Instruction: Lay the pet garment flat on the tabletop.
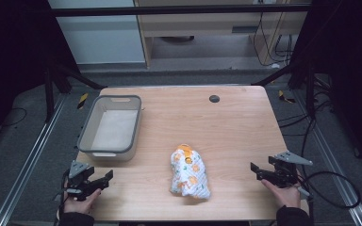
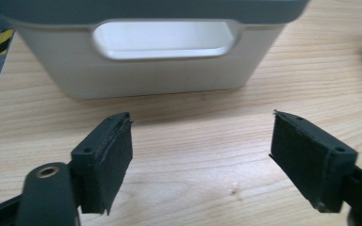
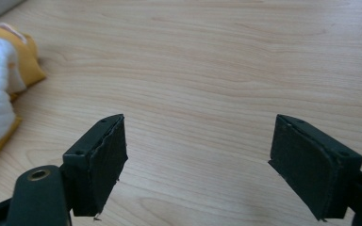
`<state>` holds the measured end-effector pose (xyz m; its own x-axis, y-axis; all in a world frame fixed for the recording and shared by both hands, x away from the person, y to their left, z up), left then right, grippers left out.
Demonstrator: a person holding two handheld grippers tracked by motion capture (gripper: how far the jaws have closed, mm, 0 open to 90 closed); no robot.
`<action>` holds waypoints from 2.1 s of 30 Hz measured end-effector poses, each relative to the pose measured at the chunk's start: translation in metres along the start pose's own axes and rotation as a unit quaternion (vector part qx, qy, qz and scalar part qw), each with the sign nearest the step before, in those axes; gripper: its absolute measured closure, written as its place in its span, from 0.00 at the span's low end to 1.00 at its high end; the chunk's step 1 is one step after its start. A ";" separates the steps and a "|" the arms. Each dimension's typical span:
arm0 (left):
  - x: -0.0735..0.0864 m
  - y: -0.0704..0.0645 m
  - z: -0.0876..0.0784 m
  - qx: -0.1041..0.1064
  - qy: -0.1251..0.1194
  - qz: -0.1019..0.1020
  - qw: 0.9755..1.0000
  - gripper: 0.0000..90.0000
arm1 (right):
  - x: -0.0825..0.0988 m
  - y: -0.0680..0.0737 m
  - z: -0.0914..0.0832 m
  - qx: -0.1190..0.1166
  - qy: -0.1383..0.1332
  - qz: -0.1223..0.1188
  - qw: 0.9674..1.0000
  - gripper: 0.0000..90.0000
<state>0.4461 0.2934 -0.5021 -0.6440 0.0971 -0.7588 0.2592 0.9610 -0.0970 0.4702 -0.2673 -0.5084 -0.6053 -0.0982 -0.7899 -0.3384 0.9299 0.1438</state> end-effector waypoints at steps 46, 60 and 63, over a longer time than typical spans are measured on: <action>-0.095 -0.128 0.035 0.115 -0.044 0.104 0.987 0.34 | -0.087 0.101 0.026 -0.102 -0.033 -0.062 0.992 0.31; -0.080 -0.153 0.071 0.138 0.004 0.115 0.984 0.35 | -0.071 0.122 0.049 -0.131 0.001 -0.082 0.988 0.37; -0.078 -0.157 0.076 0.140 0.012 0.122 0.983 0.35 | -0.065 0.125 0.056 -0.140 0.013 -0.081 0.987 0.39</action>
<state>0.5105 0.1151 -0.4772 -0.5549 0.3246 -0.7660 0.5932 0.8000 -0.0906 0.5075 -0.1244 -0.4725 -0.5434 -0.2506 -0.8012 -0.6161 0.7673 0.1779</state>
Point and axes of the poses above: each handheld gripper's, and its own axes: z roughly forward along the jaws, x roughly out of its underside, y roughly to its left, the point moved 6 cm from there along z, roughly forward along the jaws, and after that the axes turned 3 degrees about y, right-handed, at the moved point
